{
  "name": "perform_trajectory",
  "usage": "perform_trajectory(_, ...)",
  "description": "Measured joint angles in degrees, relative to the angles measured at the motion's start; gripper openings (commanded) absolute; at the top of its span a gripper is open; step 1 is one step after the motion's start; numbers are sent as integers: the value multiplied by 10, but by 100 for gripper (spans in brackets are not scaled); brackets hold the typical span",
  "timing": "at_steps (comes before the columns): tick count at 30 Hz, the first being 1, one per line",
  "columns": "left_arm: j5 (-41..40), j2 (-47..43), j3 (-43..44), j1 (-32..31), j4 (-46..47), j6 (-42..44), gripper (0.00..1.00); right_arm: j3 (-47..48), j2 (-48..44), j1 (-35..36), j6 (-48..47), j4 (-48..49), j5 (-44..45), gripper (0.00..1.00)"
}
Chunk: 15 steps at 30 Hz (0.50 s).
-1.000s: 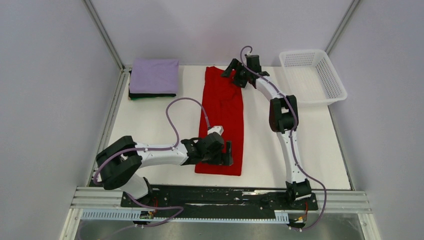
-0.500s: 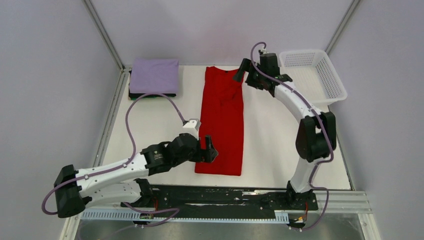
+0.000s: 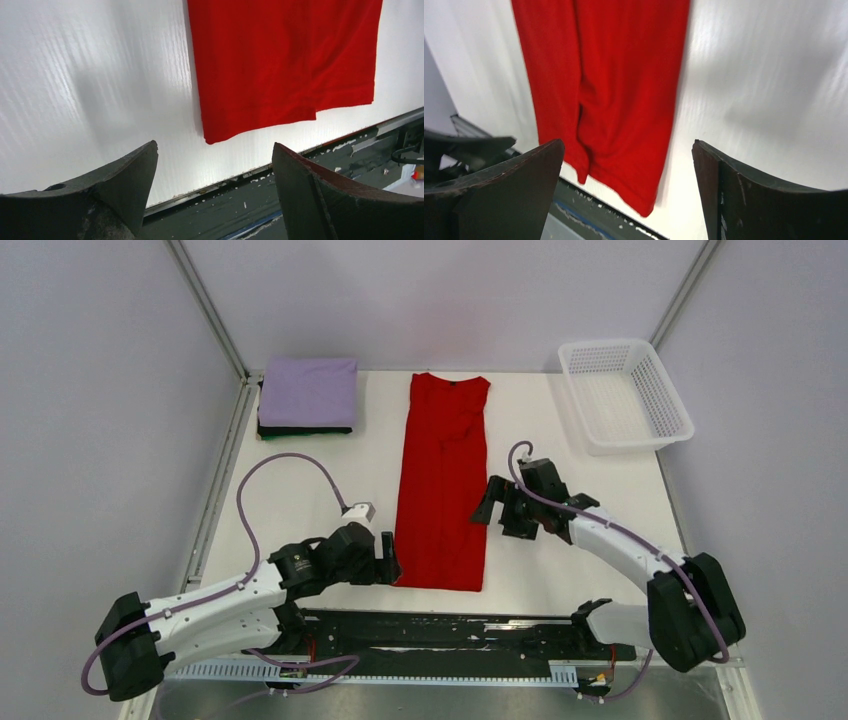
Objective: Fold and stack the t-shirts
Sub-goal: Grab the bottom of the folded rectangular tshirt with both arms
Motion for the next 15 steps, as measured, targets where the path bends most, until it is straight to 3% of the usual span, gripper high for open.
perform_trajectory(6, 38, 43, -20, 0, 34, -11, 73, -60, -81, 39, 27, -6, -43, 96)
perform_trajectory(15, 54, 103, -25, 2, 83, -14, 59, -103, -75, 100, 59, -27, -93, 74)
